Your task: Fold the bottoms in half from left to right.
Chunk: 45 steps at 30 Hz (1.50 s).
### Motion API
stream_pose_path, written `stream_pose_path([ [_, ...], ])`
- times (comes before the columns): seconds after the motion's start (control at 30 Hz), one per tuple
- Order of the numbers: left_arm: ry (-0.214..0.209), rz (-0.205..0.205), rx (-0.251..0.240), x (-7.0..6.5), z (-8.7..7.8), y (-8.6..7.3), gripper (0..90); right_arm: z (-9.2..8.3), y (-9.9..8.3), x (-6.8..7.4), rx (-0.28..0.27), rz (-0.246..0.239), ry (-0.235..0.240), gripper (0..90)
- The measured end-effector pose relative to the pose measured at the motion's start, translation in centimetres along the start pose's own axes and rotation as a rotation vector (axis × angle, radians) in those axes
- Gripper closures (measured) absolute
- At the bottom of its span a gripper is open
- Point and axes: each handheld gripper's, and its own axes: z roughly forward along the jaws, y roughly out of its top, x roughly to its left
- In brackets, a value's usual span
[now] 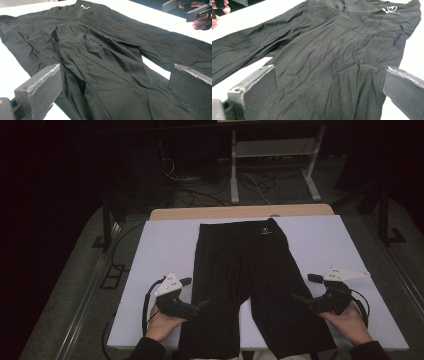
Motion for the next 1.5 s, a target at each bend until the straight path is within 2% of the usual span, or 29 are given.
stream_pose_path([
  [0.43,-0.029,0.016,0.012,-0.3,0.2,0.0,0.0,-0.1,0.1,0.1,-0.003,-0.007,0.007,0.0],
  [0.8,-0.021,0.014,0.017,-0.3,0.1,-0.1,0.0,-0.1,0.1,0.1,-0.005,-0.003,0.003,0.0],
  [1.03,-0.017,0.018,0.033,-0.5,0.0,-0.3,0.0,0.0,0.4,0.0,0.018,0.004,-0.009,0.0],
  [1.23,-0.021,0.028,0.041,-0.6,0.2,-0.3,0.0,0.1,1.9,0.4,0.025,-0.028,-0.008,0.0],
  [1.5,-0.018,0.023,0.037,-0.6,0.1,-0.3,0.0,0.5,3.5,0.2,0.019,-0.031,-0.009,0.0],
])
